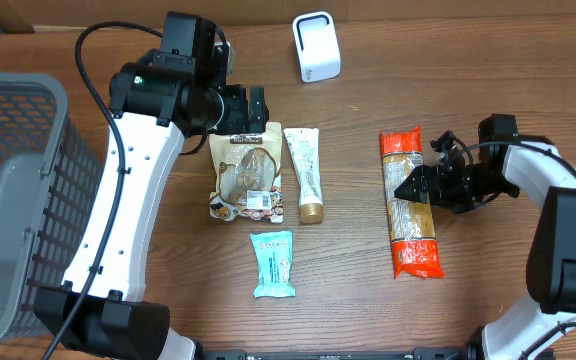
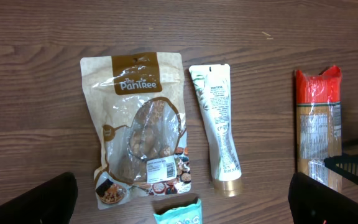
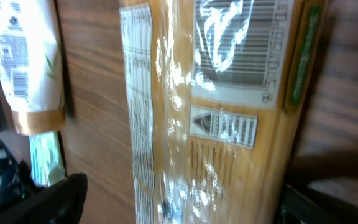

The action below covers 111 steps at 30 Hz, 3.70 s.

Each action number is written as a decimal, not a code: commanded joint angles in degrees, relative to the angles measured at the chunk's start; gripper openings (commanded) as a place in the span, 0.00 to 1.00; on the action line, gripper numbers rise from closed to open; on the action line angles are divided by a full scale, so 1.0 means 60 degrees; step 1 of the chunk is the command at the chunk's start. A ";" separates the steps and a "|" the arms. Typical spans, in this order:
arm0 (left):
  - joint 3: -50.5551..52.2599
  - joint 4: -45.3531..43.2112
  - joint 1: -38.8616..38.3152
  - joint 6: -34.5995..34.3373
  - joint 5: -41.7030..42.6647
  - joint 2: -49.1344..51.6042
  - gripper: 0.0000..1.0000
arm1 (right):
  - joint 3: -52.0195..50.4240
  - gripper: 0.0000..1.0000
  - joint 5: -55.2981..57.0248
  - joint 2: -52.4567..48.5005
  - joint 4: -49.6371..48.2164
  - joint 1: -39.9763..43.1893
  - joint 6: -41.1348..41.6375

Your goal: Scan the item barcode

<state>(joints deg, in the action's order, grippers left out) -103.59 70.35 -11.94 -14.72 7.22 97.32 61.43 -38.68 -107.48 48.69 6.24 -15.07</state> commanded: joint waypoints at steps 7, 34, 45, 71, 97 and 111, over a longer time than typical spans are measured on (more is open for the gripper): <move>-0.0047 0.0011 0.0033 -0.0120 -0.0062 0.0084 1.00 | -0.1308 0.53 -0.0583 0.0029 -0.1322 -0.0025 0.0299; -0.0047 0.0015 0.0033 -0.0120 -0.0062 0.0084 1.00 | 0.3238 0.04 0.9176 0.1311 0.3508 -0.4248 0.5737; -0.0047 0.0015 0.0033 -0.0120 -0.0062 0.0084 0.99 | 0.3231 1.00 0.9286 0.0113 0.3173 -0.6925 0.6499; -0.0047 0.0015 0.0033 -0.0120 -0.0062 0.0084 1.00 | 0.0361 1.00 0.1351 0.0142 0.0812 -0.2466 0.1184; -0.0047 0.0011 0.0033 -0.0120 -0.0062 0.0084 1.00 | 0.2947 0.04 0.6659 0.0535 0.2889 -0.3512 0.3767; -0.0047 0.0015 0.0033 -0.0120 -0.0062 0.0084 1.00 | 0.1898 1.00 0.9333 0.0495 0.2113 -0.6251 0.5056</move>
<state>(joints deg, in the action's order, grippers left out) -103.59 70.52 -11.94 -14.72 7.20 97.32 73.25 14.11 -106.78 61.52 -31.83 14.02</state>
